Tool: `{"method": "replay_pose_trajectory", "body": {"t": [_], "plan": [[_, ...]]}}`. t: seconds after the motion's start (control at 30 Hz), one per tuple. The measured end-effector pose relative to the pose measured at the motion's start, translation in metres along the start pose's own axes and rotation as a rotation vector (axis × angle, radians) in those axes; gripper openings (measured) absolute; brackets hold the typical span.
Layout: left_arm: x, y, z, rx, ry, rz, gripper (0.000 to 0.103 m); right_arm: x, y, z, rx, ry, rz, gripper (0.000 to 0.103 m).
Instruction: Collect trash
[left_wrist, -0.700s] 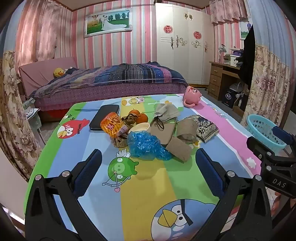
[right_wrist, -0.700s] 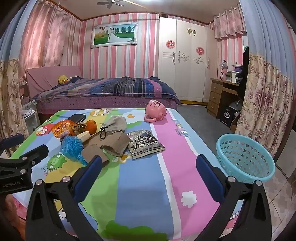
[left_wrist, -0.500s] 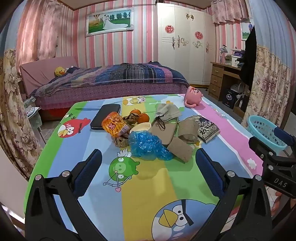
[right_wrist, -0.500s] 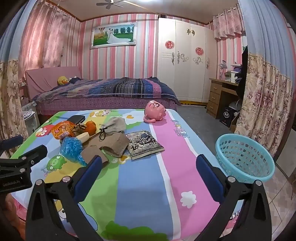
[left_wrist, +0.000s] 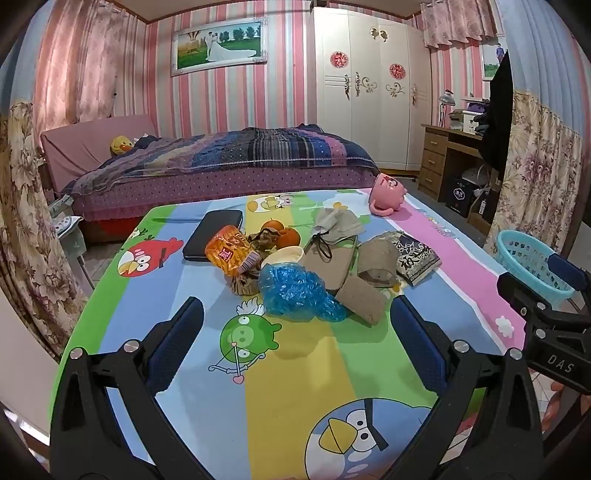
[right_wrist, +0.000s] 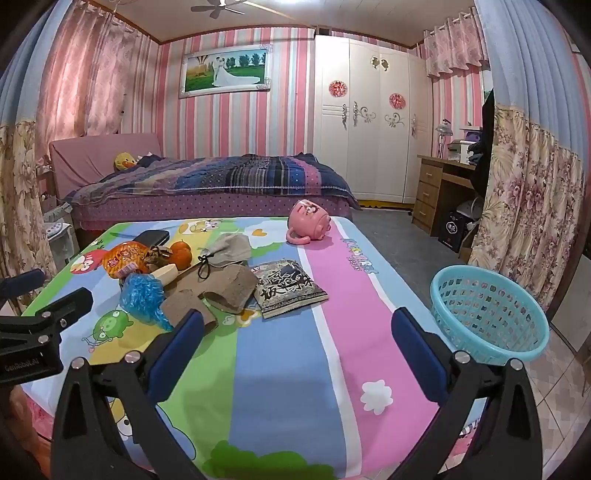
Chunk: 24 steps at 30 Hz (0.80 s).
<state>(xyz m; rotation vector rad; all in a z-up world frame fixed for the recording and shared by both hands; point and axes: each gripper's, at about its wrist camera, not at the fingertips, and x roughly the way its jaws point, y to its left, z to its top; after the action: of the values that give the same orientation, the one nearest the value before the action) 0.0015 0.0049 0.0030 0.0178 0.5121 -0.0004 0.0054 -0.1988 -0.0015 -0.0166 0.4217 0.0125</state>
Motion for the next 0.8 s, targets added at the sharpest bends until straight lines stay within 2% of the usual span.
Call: {"method": "replay_pose_trajectory", "body": {"t": [0.8], "plan": [[-0.0007,-0.0005,0.0007,0.002,-0.001,0.001,0.098,0.0,-0.0007,-0.0004,0.0,-0.004,-0.001,0.099]]}}
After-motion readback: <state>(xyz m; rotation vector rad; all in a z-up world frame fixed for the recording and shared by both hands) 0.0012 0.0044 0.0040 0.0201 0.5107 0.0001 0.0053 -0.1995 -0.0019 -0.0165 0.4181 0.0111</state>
